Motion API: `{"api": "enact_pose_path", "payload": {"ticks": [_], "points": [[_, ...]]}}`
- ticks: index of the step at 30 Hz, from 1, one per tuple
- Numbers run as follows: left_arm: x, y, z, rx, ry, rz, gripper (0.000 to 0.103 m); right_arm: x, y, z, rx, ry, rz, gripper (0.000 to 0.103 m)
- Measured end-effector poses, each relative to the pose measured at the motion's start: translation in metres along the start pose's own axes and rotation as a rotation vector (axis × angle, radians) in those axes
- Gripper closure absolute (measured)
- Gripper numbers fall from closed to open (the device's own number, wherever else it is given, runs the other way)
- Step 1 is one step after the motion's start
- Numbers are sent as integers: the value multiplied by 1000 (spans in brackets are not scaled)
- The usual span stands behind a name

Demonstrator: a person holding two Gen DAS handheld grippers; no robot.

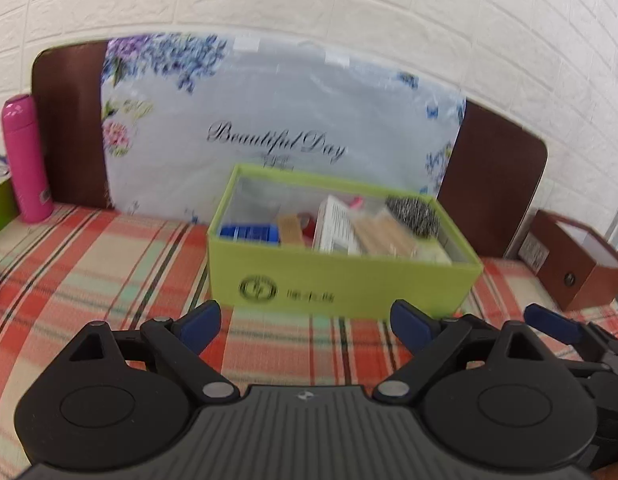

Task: Organize objects
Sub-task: 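Open both tools and move them back over the gold and green boxes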

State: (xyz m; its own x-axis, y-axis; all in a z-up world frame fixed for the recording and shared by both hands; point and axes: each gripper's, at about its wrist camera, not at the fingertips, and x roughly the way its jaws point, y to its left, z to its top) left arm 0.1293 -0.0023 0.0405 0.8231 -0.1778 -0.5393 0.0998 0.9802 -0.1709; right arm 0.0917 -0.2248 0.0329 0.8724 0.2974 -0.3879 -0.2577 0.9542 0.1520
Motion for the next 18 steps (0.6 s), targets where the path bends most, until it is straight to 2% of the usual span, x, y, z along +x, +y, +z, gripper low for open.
{"api": "enact_pose_path", "payload": {"ticks": [3,8,18], "points": [[-5,-4,-14,4,34,25,8,-15,-3,-18,23,39,-4,0],[-14,-14,-34,52,41,50,8,-32,-10,-42,77,89,-18,0],[-17,-15,-52,66,93,72,8,-44,-15,-74,87,152,-51,0]]}}
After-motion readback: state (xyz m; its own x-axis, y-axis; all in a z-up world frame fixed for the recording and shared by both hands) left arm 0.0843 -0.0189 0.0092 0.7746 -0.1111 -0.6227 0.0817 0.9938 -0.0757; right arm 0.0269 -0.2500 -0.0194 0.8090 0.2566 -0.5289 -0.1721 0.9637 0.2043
